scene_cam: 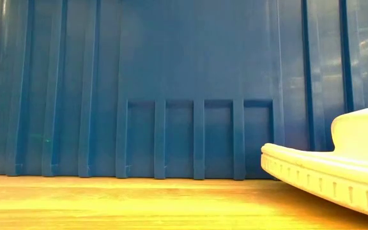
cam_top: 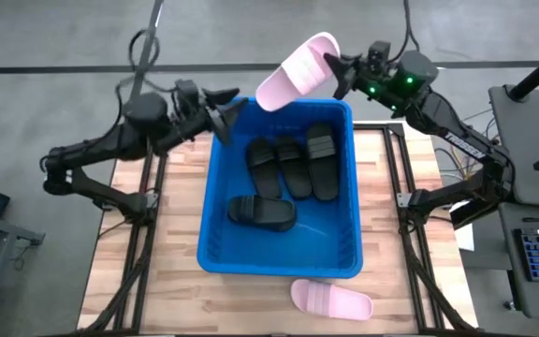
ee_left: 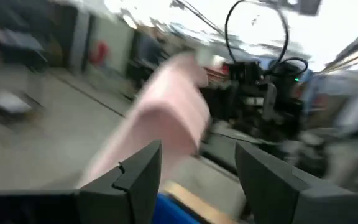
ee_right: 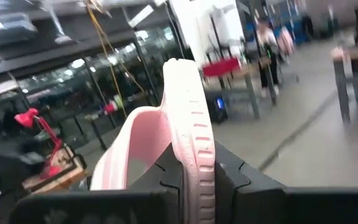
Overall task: Pick and place slides into bin
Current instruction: Put the pink slides into the blue organize bin
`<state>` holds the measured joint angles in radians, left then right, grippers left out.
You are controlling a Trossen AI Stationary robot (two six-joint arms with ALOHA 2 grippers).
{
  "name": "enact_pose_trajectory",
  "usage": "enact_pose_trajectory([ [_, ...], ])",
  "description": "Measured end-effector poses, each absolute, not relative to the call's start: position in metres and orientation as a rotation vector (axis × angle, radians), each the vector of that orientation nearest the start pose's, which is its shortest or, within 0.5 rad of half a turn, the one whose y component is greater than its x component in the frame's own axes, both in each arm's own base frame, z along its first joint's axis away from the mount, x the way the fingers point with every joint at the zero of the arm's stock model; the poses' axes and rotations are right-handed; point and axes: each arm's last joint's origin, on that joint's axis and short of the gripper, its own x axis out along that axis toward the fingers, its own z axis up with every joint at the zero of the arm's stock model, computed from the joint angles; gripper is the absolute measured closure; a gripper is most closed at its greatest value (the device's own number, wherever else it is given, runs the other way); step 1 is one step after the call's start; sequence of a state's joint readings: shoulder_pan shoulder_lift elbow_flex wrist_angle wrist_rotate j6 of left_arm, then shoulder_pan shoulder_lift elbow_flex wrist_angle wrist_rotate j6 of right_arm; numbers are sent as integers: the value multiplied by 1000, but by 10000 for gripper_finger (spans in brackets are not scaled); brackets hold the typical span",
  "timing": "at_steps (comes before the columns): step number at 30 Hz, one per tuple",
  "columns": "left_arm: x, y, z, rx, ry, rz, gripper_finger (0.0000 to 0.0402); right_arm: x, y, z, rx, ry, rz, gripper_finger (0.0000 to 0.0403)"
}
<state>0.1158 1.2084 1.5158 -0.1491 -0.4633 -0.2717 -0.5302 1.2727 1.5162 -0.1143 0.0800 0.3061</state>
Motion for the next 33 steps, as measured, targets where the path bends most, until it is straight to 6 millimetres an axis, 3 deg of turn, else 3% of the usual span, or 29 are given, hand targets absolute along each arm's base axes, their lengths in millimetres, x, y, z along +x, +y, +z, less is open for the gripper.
enact_pose_trajectory([
  [6, 238, 66, 494, -511, -251, 254, 212, 233, -135, 485, 180, -240, -569, 372],
  [9, 250, 77, 491, -538, -285, 264, 212, 239, -137, 482, 180, -239, -520, 372],
  [15, 266, 89, 481, -639, -283, 277, 212, 238, -139, 483, 176, -258, -592, 372],
  [22, 290, 99, 478, -727, -421, 203, 212, 236, -138, 488, 143, -302, -591, 373],
  [27, 309, 110, 464, -769, -404, 196, 212, 239, -139, 484, 148, -281, -587, 373],
  [33, 312, 119, 463, -752, -448, 211, 212, 239, -138, 485, 148, -286, -581, 373],
])
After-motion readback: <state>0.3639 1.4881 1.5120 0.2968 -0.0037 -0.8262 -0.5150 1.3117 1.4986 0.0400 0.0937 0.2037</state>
